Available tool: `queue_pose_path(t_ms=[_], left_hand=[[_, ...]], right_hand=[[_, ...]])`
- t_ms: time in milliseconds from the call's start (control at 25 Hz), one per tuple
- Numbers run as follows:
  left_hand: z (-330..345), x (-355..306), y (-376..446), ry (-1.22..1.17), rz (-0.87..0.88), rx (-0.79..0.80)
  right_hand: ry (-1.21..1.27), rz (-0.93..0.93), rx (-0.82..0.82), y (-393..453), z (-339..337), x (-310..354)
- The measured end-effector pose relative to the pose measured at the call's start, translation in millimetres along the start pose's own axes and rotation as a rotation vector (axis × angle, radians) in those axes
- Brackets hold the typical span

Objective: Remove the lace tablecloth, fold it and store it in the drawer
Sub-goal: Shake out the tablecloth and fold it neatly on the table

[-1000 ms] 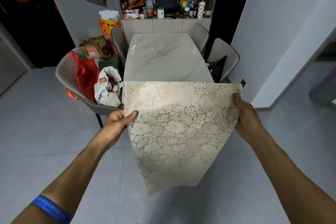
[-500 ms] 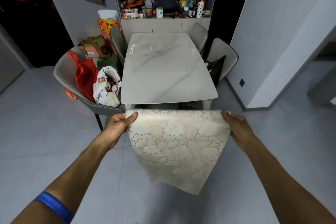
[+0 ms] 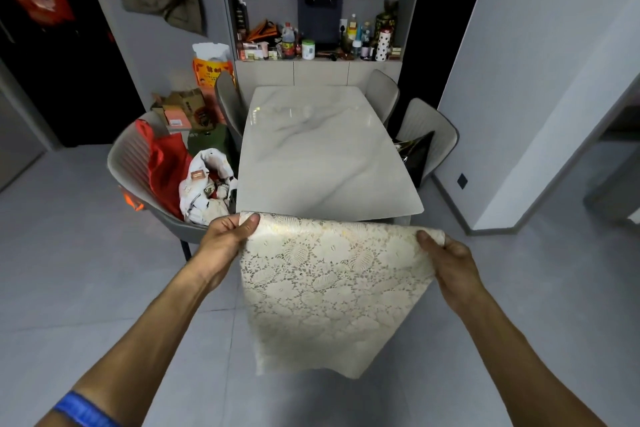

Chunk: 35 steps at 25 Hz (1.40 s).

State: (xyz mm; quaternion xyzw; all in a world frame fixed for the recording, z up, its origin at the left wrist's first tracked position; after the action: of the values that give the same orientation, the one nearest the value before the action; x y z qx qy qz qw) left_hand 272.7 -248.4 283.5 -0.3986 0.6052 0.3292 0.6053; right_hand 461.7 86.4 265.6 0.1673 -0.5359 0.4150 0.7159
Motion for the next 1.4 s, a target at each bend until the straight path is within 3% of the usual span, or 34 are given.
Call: queue_pose_path(t_ms=[120, 440, 560, 760, 840, 920, 1080, 1240, 1400], left_hand=[[-21, -11, 28, -0.02, -0.064, -0.041], [-54, -64, 127, -0.042, -0.143, -0.004], [-49, -99, 201, -0.073, -0.128, 0.018], [-20, -130, 390, -0.022, -0.27, -0.122], [-8, -172, 471, -0.021, -0.187, -0.219], [-5, -238, 529, -0.049, 0.033, -0.317], [-4, -337, 589, -0.028, 0.433, -0.349], [-16, -293, 616, 0.175, 0.431, -0.344], [-3, -126, 620, 0.201, 0.138, -0.245]], right_hand=[[0.051, -0.059, -0.076, 15, 40, 11], [0.086, -0.129, -0.002, 85, 104, 65], [0.146, -0.109, 0.05, 161, 118, 99], [0.031, 0.001, 0.016, 386, 179, 145], [-0.047, -0.148, -0.033, 471, 225, 192], [-0.001, -0.378, -0.04, 520, 268, 258], [0.129, -0.684, 0.104, 573, 306, 356], [0.035, -0.601, 0.231, 612, 274, 320], [-0.13, -0.244, 0.077, 649, 193, 172]])
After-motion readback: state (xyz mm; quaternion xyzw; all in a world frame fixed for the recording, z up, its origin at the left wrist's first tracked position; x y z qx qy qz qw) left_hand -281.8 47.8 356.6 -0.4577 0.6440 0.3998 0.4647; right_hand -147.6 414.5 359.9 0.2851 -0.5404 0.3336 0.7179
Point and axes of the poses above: each hand's wrist, its own y-axis towards the middle knuckle, its own z-axis out of the palm, x = y × z, the point moved 3 cm from there along y, towards the middle knuckle, and after that the axes turned 10 degrees about y, right-handed, at the moved point
